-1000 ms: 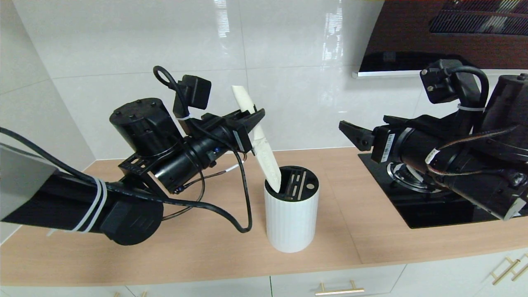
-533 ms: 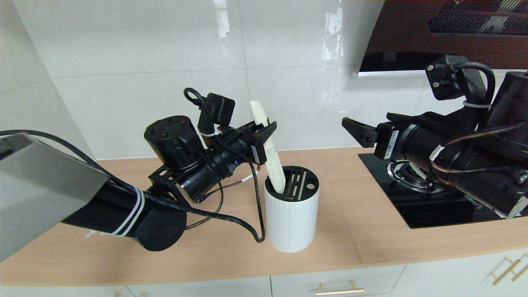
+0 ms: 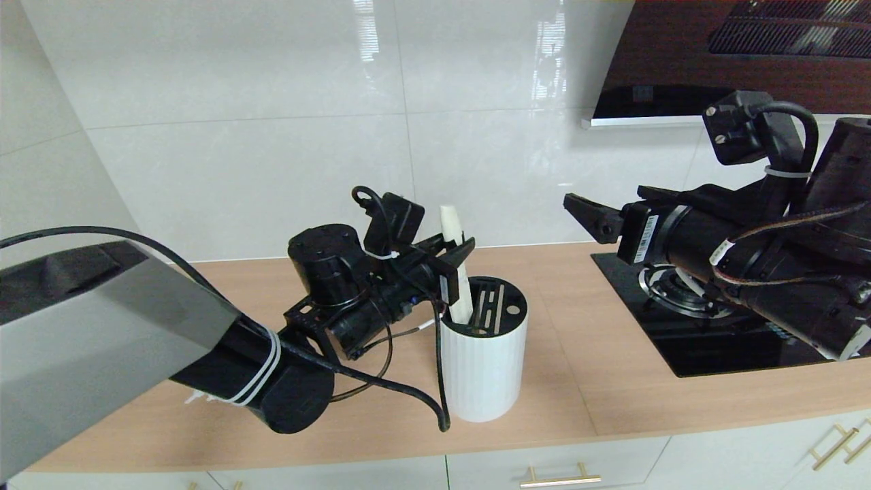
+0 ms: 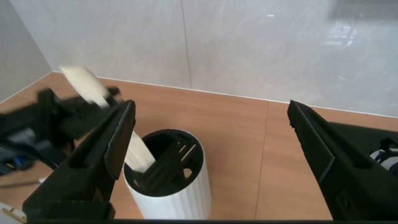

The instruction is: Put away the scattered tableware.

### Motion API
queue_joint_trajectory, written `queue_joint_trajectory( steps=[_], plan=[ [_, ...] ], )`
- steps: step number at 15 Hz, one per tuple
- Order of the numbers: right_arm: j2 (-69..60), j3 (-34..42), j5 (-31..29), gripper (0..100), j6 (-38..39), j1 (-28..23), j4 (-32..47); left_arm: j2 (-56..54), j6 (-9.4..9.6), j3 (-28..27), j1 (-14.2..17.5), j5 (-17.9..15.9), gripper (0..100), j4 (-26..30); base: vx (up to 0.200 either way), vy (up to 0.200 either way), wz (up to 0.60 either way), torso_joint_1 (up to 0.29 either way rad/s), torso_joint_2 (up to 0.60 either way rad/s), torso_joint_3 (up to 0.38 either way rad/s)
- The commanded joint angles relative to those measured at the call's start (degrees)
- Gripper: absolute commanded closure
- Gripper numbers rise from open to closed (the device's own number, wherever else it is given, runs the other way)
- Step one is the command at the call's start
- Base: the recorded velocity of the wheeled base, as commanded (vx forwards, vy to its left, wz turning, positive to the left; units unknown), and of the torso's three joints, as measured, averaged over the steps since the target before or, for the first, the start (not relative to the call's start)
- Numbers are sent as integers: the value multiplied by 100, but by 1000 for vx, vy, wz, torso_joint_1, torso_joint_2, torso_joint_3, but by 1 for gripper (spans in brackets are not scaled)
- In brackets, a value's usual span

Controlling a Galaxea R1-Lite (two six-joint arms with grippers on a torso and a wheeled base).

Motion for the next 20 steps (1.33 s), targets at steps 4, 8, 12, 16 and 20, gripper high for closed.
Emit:
queue_joint_trajectory(
  steps=[4,8,12,16,20],
  plan=[
    [26,6,-1,0,0,1,-2,465,41,59,-131,-6,100,-162,0,0,0,0,0,0],
    [52,23,-1,0,0,1,-2,817,76,59,-228,29,100,-241,0,0,0,0,0,0],
    [61,23,-1,0,0,1,-2,896,85,50,-254,82,100,-276,0,0,0,0,0,0],
    [61,23,-1,0,9,1,-2,843,85,15,-289,284,0,-373,0,0,0,0,0,0],
    [43,23,-1,0,0,10,-2,184,76,208,-298,301,0,-540,0,0,0,0,0,0]
  ],
)
